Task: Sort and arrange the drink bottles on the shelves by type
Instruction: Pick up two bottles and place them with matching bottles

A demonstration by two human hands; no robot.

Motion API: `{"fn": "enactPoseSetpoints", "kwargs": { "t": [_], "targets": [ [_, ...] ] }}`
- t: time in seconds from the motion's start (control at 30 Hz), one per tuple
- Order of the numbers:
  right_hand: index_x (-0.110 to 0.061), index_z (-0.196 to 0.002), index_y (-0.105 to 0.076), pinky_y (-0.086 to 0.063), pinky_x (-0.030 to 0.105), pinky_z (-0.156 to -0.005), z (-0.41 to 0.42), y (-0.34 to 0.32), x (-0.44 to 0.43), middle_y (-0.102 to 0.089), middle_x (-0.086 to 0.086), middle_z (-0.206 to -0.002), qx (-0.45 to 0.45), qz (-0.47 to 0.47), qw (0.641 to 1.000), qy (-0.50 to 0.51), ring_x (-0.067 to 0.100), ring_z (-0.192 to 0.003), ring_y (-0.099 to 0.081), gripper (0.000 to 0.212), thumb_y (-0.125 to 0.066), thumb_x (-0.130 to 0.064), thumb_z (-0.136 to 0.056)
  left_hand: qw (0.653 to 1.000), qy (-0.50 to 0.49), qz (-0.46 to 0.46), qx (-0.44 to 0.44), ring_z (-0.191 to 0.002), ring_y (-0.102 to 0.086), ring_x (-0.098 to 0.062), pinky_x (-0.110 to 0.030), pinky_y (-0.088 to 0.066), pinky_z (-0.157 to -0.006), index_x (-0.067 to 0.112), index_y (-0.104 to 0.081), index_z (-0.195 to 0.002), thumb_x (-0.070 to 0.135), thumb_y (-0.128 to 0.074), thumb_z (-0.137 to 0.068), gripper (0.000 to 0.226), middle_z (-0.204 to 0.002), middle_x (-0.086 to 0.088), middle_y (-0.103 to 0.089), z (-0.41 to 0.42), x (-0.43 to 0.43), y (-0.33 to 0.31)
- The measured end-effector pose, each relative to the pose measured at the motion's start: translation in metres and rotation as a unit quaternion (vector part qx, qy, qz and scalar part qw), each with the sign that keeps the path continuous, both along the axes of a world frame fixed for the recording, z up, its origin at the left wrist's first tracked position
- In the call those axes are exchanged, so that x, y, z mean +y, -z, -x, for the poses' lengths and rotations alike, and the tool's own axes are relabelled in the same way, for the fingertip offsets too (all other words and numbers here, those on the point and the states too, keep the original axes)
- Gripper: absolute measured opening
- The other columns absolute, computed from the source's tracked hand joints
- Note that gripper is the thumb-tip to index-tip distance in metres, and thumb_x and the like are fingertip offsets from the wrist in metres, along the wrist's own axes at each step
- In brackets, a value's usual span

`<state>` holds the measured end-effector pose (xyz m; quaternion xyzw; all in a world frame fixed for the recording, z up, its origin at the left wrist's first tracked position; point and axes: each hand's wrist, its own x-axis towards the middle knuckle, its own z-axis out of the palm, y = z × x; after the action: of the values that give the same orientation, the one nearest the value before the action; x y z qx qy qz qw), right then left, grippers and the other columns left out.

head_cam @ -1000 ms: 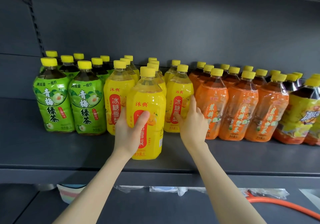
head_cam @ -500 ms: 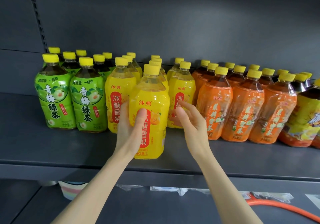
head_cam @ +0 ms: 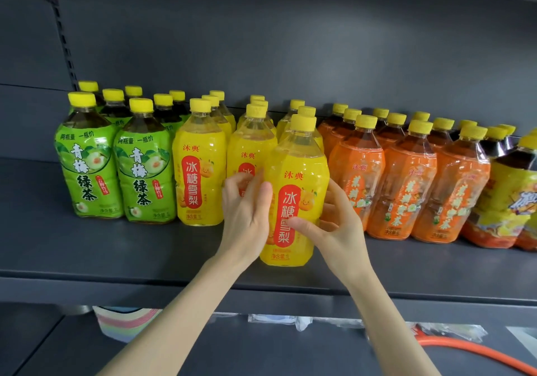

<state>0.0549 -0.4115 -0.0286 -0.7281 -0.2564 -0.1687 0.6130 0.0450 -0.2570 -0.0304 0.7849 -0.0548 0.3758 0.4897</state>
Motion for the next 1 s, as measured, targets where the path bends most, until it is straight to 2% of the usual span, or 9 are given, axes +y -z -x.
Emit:
{"fn": "enactPoseSetpoints", "kwargs": {
  "t": [0.1, 0.17, 0.27, 0.4, 0.5, 0.6, 0.7, 0.83, 1.0],
  "targets": [
    [-0.033, -0.135, -0.043, -0.056, 0.019, -0.077, -0.003, 0.001, 0.004, -0.063, -0.015, -0.12, -0.007, -0.003, 1.0, 0.021, 0.001, -0.103, -0.063, 0.076, -0.077, -0.04, -0.067, 0.986, -0.105, -0.11, -0.068, -0.123, -0.033, -0.013, -0.041, -0.031, -0.106, 0.017, -0.051, -0.131, 0.056, -0.033, -0.092, 0.059, -0.129, -0.006, -0.039, -0.009, 0.02, -0.004],
    [-0.035, -0.132, -0.04, -0.055, 0.014, -0.075, -0.007, 0.0, 0.005, -0.061, -0.019, -0.116, 0.004, -0.005, 0.999, 0.037, -0.001, -0.101, -0.063, 0.075, -0.076, -0.04, -0.067, 0.966, -0.158, -0.183, -0.089, -0.128, -0.031, -0.019, -0.037, -0.024, -0.107, 0.015, -0.045, -0.136, 0.051, -0.04, -0.091, 0.057, -0.138, -0.011, -0.039, -0.014, 0.035, -0.01],
    [-0.038, -0.128, -0.036, -0.053, 0.01, -0.072, -0.013, -0.001, 0.004, -0.059, -0.022, -0.112, 0.01, 0.001, 0.998, 0.061, -0.008, -0.097, -0.062, 0.073, -0.074, -0.039, -0.067, 0.923, -0.196, -0.318, -0.094, -0.139, -0.024, -0.026, -0.042, -0.008, -0.113, 0.014, -0.035, -0.142, 0.055, -0.04, -0.09, 0.066, -0.15, -0.014, -0.032, -0.024, 0.055, -0.018],
    [-0.026, -0.144, -0.036, -0.057, 0.036, -0.089, -0.022, 0.002, 0.004, -0.051, -0.002, -0.135, -0.013, 0.061, 0.99, 0.127, 0.013, -0.117, -0.056, 0.084, -0.069, -0.05, -0.07, 0.876, -0.2, -0.431, -0.077, -0.144, -0.017, -0.026, -0.044, 0.014, -0.115, 0.016, -0.021, -0.148, 0.06, -0.034, -0.09, 0.074, -0.156, -0.01, -0.017, -0.034, 0.066, -0.026],
    [-0.025, -0.15, -0.024, -0.053, 0.042, -0.096, -0.022, -0.001, 0.004, -0.039, 0.003, -0.145, -0.056, 0.119, 0.975, 0.181, 0.019, -0.129, -0.046, 0.093, -0.069, -0.05, -0.073, 0.865, -0.209, -0.45, -0.08, -0.139, -0.03, -0.026, -0.047, 0.012, -0.114, 0.016, -0.021, -0.148, 0.058, -0.04, -0.089, 0.075, -0.156, -0.011, -0.021, -0.036, 0.069, -0.025],
    [-0.035, -0.149, -0.011, -0.05, 0.026, -0.085, -0.021, -0.002, 0.002, -0.032, 0.005, -0.145, -0.121, 0.162, 0.958, 0.202, 0.01, -0.117, -0.044, 0.098, -0.077, -0.033, -0.076, 0.868, -0.211, -0.438, -0.096, -0.137, -0.036, -0.028, -0.049, 0.006, -0.114, 0.015, -0.025, -0.147, 0.055, -0.045, -0.087, 0.075, -0.154, -0.011, -0.027, -0.038, 0.068, -0.024],
    [-0.028, -0.15, -0.02, -0.047, 0.022, -0.078, -0.025, -0.004, 0.003, -0.034, 0.01, -0.144, -0.168, 0.207, 0.937, 0.225, 0.007, -0.108, -0.041, 0.094, -0.078, -0.028, -0.077, 0.869, -0.217, -0.433, -0.104, -0.136, -0.037, -0.028, -0.049, 0.005, -0.114, 0.014, -0.028, -0.146, 0.053, -0.048, -0.086, 0.074, -0.152, -0.012, -0.03, -0.038, 0.068, -0.024],
    [-0.017, -0.151, -0.026, -0.054, 0.033, -0.078, -0.033, -0.004, 0.005, -0.039, 0.013, -0.143, -0.188, 0.245, 0.915, 0.261, 0.024, -0.12, -0.048, 0.092, -0.079, -0.028, -0.077, 0.871, -0.218, -0.427, -0.109, -0.135, -0.038, -0.027, -0.051, 0.001, -0.114, 0.014, -0.03, -0.145, 0.053, -0.051, -0.085, 0.074, -0.152, -0.011, -0.031, -0.04, 0.067, -0.023],
    [-0.009, -0.143, -0.04, -0.046, 0.058, -0.088, -0.043, -0.005, 0.008, -0.051, 0.017, -0.137, -0.23, 0.284, 0.861, 0.354, 0.033, -0.121, -0.035, 0.091, -0.084, -0.036, -0.069, 0.871, -0.219, -0.426, -0.112, -0.133, -0.041, -0.028, -0.051, 0.0, -0.114, 0.013, -0.033, -0.144, 0.052, -0.051, -0.084, 0.074, -0.151, -0.011, -0.032, -0.04, 0.068, -0.024]
  ]
}}
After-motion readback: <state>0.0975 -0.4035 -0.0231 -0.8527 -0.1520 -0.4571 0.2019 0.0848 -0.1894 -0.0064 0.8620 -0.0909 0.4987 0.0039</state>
